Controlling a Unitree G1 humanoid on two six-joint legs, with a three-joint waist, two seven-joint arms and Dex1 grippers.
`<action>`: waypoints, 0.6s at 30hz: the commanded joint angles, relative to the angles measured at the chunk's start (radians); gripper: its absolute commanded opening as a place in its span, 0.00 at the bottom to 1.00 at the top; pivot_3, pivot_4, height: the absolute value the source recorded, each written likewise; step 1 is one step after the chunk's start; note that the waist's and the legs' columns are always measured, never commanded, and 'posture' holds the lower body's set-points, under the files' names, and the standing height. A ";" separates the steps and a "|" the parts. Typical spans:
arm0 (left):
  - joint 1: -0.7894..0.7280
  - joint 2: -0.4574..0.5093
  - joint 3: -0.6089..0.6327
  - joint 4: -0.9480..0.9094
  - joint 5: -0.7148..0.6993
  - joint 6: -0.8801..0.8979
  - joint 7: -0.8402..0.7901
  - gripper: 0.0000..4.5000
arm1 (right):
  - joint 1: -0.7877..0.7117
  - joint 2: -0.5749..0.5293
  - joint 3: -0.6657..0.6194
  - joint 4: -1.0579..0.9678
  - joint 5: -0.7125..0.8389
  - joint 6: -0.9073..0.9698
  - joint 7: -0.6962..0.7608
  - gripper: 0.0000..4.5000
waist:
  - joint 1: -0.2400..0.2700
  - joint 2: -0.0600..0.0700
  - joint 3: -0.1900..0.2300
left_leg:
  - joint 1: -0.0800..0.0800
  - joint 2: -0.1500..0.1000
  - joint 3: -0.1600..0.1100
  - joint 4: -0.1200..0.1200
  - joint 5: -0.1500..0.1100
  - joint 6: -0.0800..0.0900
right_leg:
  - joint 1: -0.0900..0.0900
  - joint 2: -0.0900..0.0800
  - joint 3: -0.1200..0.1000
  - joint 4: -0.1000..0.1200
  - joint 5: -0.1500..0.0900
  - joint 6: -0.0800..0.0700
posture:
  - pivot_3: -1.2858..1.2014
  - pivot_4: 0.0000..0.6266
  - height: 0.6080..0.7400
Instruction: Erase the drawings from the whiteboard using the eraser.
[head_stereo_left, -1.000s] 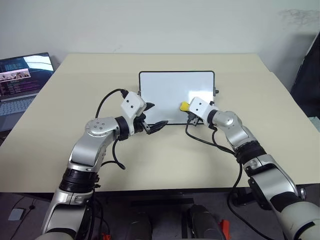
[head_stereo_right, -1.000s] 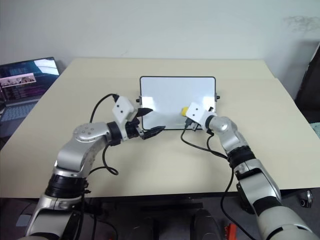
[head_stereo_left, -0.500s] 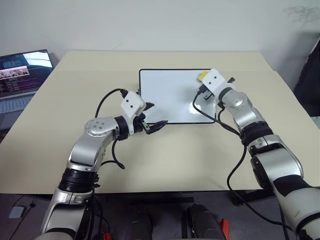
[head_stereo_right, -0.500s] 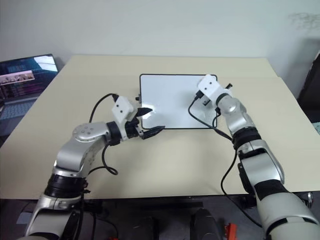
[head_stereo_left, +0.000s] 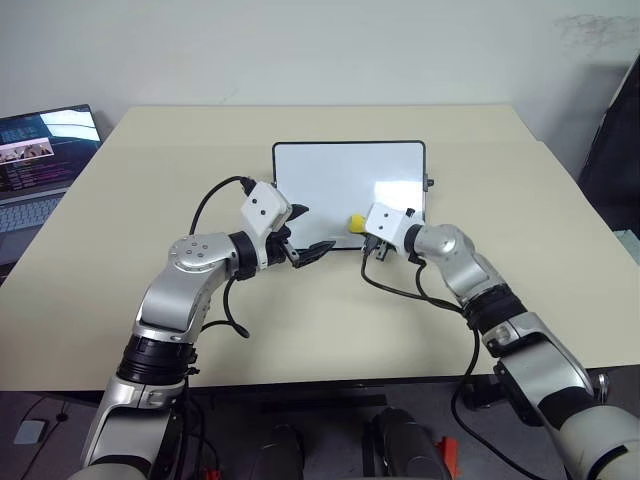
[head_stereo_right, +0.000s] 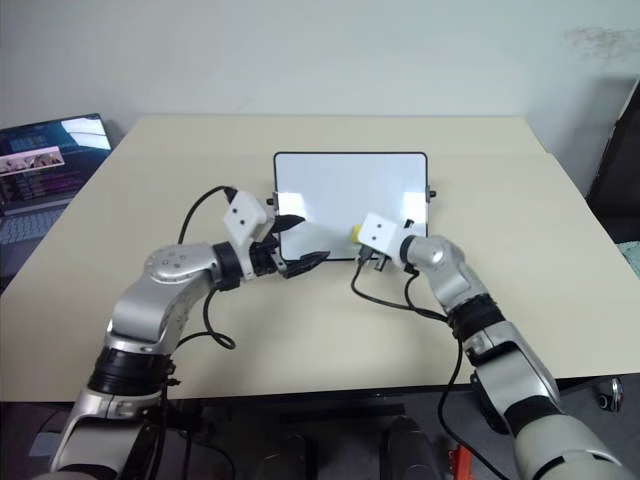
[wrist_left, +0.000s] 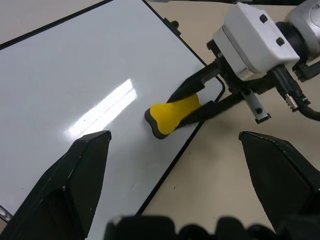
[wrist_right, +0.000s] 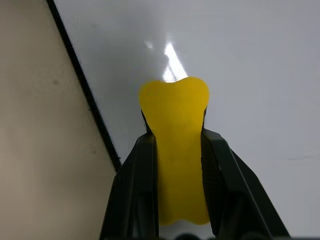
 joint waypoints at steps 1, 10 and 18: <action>-0.026 0.010 0.015 -0.027 -0.017 -0.010 -0.019 1.00 | -0.005 -0.022 -0.100 -0.073 0.070 0.091 0.005 0.18 | 0.004 0.000 0.000 | -0.001 0.000 0.000 0.000 0.000 0.000 | 0.000 0.000 0.000 0.000 0.000 0.000 | 0.52 0.24 1.00; -0.068 -0.020 -0.027 -0.038 -0.078 0.032 -0.100 1.00 | 0.087 -0.137 -0.368 -0.670 0.358 0.514 0.116 0.18 | 0.032 0.002 0.002 | -0.025 -0.001 -0.005 0.000 0.000 -0.001 | -0.022 0.000 -0.005 0.000 0.006 0.001 | 0.52 0.24 1.00; -0.154 -0.111 -0.126 0.025 -0.065 0.022 -0.158 1.00 | 0.224 -0.373 -0.563 -0.750 0.390 0.787 0.053 0.18 | 0.063 0.003 0.003 | -0.026 -0.001 -0.005 -0.004 -0.002 -0.003 | -0.018 -0.001 -0.007 -0.012 0.004 0.002 | 0.52 0.24 1.00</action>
